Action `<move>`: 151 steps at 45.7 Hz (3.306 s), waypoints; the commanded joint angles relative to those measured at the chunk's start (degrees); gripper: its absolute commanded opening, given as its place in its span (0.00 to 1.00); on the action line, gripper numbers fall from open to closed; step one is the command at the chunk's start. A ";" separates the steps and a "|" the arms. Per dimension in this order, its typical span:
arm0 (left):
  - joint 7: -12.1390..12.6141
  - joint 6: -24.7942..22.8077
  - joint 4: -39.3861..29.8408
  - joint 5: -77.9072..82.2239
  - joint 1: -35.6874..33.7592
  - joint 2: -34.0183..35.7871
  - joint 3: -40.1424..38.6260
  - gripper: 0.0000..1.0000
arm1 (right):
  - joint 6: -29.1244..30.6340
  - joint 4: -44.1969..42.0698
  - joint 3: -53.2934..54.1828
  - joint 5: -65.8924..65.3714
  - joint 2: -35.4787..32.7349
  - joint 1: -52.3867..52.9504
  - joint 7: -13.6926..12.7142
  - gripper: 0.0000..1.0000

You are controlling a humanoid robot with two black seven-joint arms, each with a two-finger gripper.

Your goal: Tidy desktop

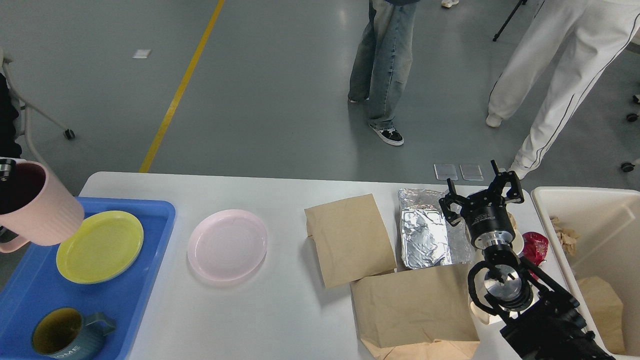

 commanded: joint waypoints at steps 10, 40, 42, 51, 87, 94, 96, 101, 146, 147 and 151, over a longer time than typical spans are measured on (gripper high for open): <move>0.32 2.05 23.77 2.08 39.45 4.31 -24.79 0.00 | 0.00 0.00 0.00 0.00 0.00 0.00 0.00 1.00; -1.88 0.55 32.22 1.11 59.25 3.26 -35.18 0.00 | 0.00 0.00 0.00 0.00 0.00 0.00 0.00 1.00; -1.88 0.99 32.21 1.02 59.95 2.99 -35.35 0.00 | 0.00 0.00 0.00 0.00 0.00 0.00 0.00 1.00; -1.35 6.62 32.65 0.93 62.41 2.38 -36.23 0.00 | 0.00 0.00 0.00 0.00 0.00 0.00 0.00 1.00; -1.18 9.87 33.88 0.76 68.13 1.85 -42.65 0.26 | 0.00 0.00 0.00 0.00 0.00 0.00 0.00 1.00; -1.18 11.01 33.80 0.76 68.13 1.94 -42.65 0.53 | 0.00 0.00 0.00 0.00 0.00 0.00 0.00 1.00; -1.09 11.10 33.80 0.76 68.13 1.94 -42.65 0.59 | 0.00 0.00 0.00 0.00 0.00 0.00 0.00 1.00; -1.18 11.10 33.80 0.76 68.13 1.94 -42.65 0.70 | 0.00 0.00 0.00 0.00 0.00 0.00 0.00 1.00; -1.53 -5.07 9.64 -20.68 10.66 -22.65 4.02 0.94 | 0.00 0.00 0.00 0.00 0.00 0.00 0.00 1.00; -1.53 -5.16 8.41 -21.99 8.91 -24.41 4.46 0.94 | 0.00 0.00 0.00 0.00 0.00 0.00 0.00 1.00; -1.53 -5.24 3.84 -26.39 3.28 -30.91 5.78 0.94 | 0.00 0.00 0.00 0.08 0.00 0.00 0.00 1.00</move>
